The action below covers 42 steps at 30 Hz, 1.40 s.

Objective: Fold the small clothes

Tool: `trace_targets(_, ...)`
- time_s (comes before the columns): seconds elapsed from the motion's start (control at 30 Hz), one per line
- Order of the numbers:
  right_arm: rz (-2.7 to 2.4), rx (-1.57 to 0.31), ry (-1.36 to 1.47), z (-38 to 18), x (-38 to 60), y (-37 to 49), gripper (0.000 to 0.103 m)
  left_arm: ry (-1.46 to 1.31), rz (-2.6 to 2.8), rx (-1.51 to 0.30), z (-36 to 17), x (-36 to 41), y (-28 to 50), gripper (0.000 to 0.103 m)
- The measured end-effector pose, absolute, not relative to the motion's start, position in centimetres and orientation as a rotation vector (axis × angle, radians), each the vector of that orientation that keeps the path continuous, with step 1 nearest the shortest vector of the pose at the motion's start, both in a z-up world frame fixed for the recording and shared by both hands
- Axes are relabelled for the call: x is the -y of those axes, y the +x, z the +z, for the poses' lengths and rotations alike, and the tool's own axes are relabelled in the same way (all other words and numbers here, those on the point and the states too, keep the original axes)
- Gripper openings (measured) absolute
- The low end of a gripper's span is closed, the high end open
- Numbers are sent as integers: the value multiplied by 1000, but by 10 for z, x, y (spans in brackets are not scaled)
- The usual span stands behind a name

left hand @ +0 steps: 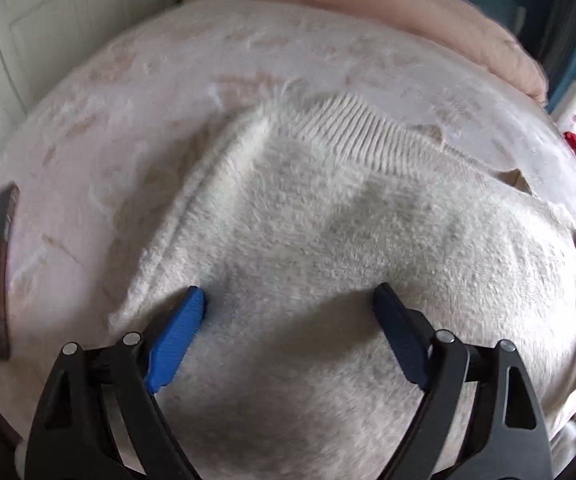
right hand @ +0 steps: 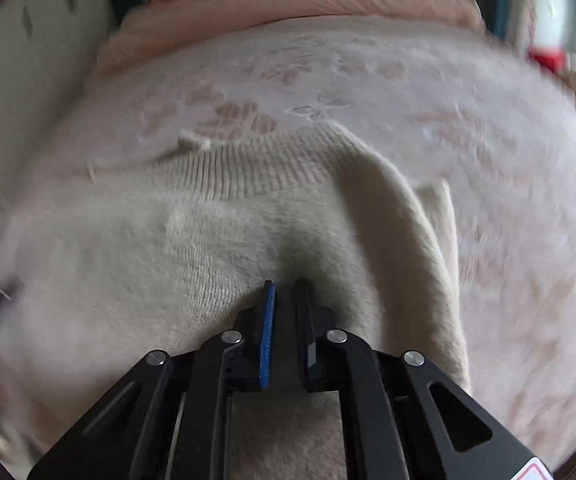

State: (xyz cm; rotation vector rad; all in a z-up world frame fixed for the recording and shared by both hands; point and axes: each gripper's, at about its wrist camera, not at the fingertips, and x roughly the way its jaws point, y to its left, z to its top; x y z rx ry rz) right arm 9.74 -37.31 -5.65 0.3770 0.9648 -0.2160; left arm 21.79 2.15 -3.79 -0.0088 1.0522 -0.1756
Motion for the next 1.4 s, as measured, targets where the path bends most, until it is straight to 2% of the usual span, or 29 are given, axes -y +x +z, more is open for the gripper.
trace_targets(0.13,-233,-932,455,-19,373,68,14,-87,-196,-1042,-14,-30,203,80)
trace_targets(0.2,-227,-929,433,-14,365,53,14,-141,-191,-1051,-14,-41,195,81)
trace_targets(0.27,-263,-994,388,-33,364,48,14,-123,-183,-1078,-24,-46,190,79)
trace_targets(0.3,-301,-1040,348,-45,369,43,8,-90,-171,-1081,-27,-47,186,77)
trace_targets(0.37,-310,-1038,354,-49,368,28,6,-17,-158,-1054,-19,-47,172,77)
trace_targets(0.43,-300,-1002,363,-30,360,15,14,-40,-169,-1053,-9,-53,158,79)
trace_targets(0.53,-295,-972,340,-13,351,-1,22,-157,-154,-1064,-6,-71,143,88)
trace_targets(0.6,-318,-977,325,-14,350,-13,42,-259,-120,-1074,-10,-87,133,91)
trace_targets(0.63,-327,-983,329,-17,351,-17,44,-298,-106,-1081,-14,-94,130,92)
trace_targets(0.83,-299,-1007,483,-42,367,-44,53,-584,-26,-1124,-41,-132,126,93)
trace_targets(0.93,-247,-1008,594,-56,374,-40,53,-698,4,-1103,-47,-140,134,98)
trace_targets(1.07,-176,-946,807,-69,388,-22,58,-762,4,-1077,-45,-142,153,98)
trace_targets(1.1,-172,-936,840,-70,391,-17,58,-776,-8,-1070,-45,-143,157,96)
trace_targets(1.13,-165,-921,889,-73,395,-9,58,-787,-20,-1070,-45,-143,163,72)
trace_targets(1.17,-170,-915,913,-74,397,-4,58,-785,-29,-1092,-46,-142,168,34)
trace_targets(1.2,-184,-914,928,-75,398,0,52,-769,-19,-1137,-47,-142,172,28)
trace_targets(1.23,-202,-913,937,-75,399,4,41,-776,-18,-1147,-45,-143,174,18)
trace_targets(1.27,-209,-915,932,-73,399,5,17,-791,-27,-1132,-41,-146,172,15)
trace_targets(1.4,-214,-896,792,-39,388,-2,12,-735,-103,-1142,-12,-154,155,12)
